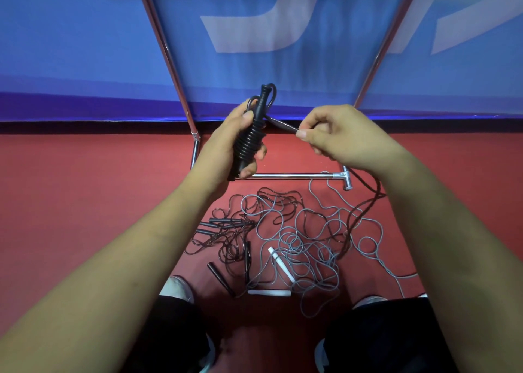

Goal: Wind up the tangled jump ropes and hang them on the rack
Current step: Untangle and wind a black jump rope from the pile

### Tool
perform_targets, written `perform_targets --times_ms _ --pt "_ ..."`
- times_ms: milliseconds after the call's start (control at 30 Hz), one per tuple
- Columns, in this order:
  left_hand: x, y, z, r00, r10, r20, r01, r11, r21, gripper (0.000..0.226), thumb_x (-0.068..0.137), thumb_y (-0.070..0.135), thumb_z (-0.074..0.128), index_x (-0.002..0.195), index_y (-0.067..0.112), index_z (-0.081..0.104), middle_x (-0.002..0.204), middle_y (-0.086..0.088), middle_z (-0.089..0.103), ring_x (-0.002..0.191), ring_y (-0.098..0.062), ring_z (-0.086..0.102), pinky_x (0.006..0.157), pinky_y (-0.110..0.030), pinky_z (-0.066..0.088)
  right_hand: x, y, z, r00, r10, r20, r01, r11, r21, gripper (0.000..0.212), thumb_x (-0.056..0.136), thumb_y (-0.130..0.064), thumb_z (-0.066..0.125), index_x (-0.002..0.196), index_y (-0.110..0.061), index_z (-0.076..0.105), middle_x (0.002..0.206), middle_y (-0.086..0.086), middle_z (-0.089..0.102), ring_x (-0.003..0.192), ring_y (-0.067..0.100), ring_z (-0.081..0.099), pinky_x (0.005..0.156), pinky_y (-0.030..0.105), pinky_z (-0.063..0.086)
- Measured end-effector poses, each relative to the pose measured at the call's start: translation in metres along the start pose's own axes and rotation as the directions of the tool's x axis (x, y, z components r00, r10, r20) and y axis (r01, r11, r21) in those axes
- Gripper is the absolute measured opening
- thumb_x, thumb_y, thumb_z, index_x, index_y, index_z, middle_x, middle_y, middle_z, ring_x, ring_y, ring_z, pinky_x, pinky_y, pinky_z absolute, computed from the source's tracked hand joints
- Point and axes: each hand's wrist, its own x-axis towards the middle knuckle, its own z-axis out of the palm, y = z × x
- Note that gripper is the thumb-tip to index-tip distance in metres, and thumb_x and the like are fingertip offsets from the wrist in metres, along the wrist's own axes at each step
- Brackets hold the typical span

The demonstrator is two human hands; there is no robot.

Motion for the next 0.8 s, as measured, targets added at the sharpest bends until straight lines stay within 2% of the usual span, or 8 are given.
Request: perform_targets --times_ms 100,167,267,400,500,633,733,800 --pt "0.001 0.001 -0.002 1.0 -0.021 0.001 0.021 0.999 -0.029 0.027 0.097 0.036 0.047 0.119 0.022 0.055 0.081 0.003 0.052 0.06 -0.016 0.053 0.036 -0.017 0.027 -0.001 0.001 -0.003 1.0 -0.002 0.011 0.002 0.999 -0.054 0.012 0.091 -0.023 0.07 0.089 -0.012 0.065 0.06 -0.001 0.061 0.045 0.002 0.046 0.052 0.017 0.04" --pt "0.003 0.002 -0.007 0.999 -0.033 -0.043 0.031 0.999 -0.026 0.031 0.096 0.036 0.048 0.118 0.015 0.052 0.08 0.001 0.051 0.056 -0.015 0.052 0.036 -0.017 0.027 -0.001 0.004 -0.005 1.0 -0.002 0.018 0.003 0.994 -0.11 0.011 0.089 -0.023 0.072 0.088 -0.014 0.066 0.058 -0.002 0.06 0.046 0.001 0.049 0.056 0.022 0.041" --pt "0.004 0.004 -0.013 0.996 -0.03 -0.081 0.031 0.999 0.019 0.03 0.096 0.035 0.05 0.116 0.012 0.05 0.08 -0.003 0.049 0.056 -0.016 0.052 0.037 -0.018 0.026 -0.002 0.006 -0.006 1.0 -0.006 0.005 0.007 0.99 -0.142 0.012 0.091 -0.025 0.07 0.084 -0.017 0.066 0.058 -0.001 0.058 0.052 0.011 0.06 0.055 0.024 0.041" --pt "0.004 0.007 -0.015 0.993 -0.019 -0.112 0.035 0.99 0.139 0.022 0.094 0.034 0.056 0.103 0.014 0.053 0.077 -0.003 0.055 0.061 -0.018 0.054 0.041 -0.021 0.029 -0.003 0.0 -0.007 0.995 -0.046 -0.089 0.031 0.986 -0.162 0.014 0.089 -0.028 0.071 0.084 -0.017 0.066 0.057 -0.003 0.045 0.048 0.008 0.038 0.054 0.024 0.034" --pt "0.002 0.012 -0.013 0.986 0.001 -0.167 0.054 0.945 0.323 0.011 0.099 0.025 0.059 0.103 0.015 0.057 0.073 -0.009 0.057 0.048 -0.012 0.051 0.042 -0.023 0.031 -0.007 -0.012 -0.008 0.997 -0.063 -0.044 0.056 0.987 -0.151 0.017 0.087 -0.028 0.074 0.08 -0.013 0.068 0.055 -0.002 0.043 0.047 0.007 0.036 0.05 0.019 0.031" --pt "0.004 0.002 -0.02 0.98 0.111 -0.165 0.023 0.761 0.648 0.023 0.091 0.033 0.071 0.109 0.023 0.061 0.071 0.008 0.063 0.049 -0.007 0.055 0.05 -0.028 0.044 -0.012 -0.026 -0.002 0.995 -0.095 0.039 0.1 0.98 -0.171 0.023 0.087 -0.028 0.073 0.075 -0.009 0.067 0.047 -0.007 0.038 0.048 0.008 0.035 0.048 0.019 0.029" --pt "0.003 -0.003 -0.022 0.987 0.076 -0.139 0.082 0.506 0.859 0.035 0.079 0.061 0.069 0.105 0.042 0.056 0.074 0.012 0.067 0.054 -0.017 0.062 0.059 -0.037 0.054 -0.013 -0.03 0.005 0.992 -0.097 0.083 0.11 0.979 -0.171 0.025 0.087 -0.026 0.073 0.07 -0.01 0.065 0.042 -0.008 0.037 0.044 0.009 0.035 0.044 0.016 0.028" --pt "0.002 -0.005 -0.02 0.993 0.013 -0.117 0.105 0.345 0.933 0.037 0.081 0.065 0.067 0.107 0.044 0.053 0.073 0.013 0.065 0.052 -0.016 0.061 0.062 -0.035 0.055 -0.013 -0.032 0.011 0.991 -0.088 0.104 0.106 0.979 -0.177 0.023 0.086 -0.023 0.073 0.071 -0.008 0.066 0.042 -0.008 0.039 0.043 0.008 0.035 0.043 0.016 0.029"
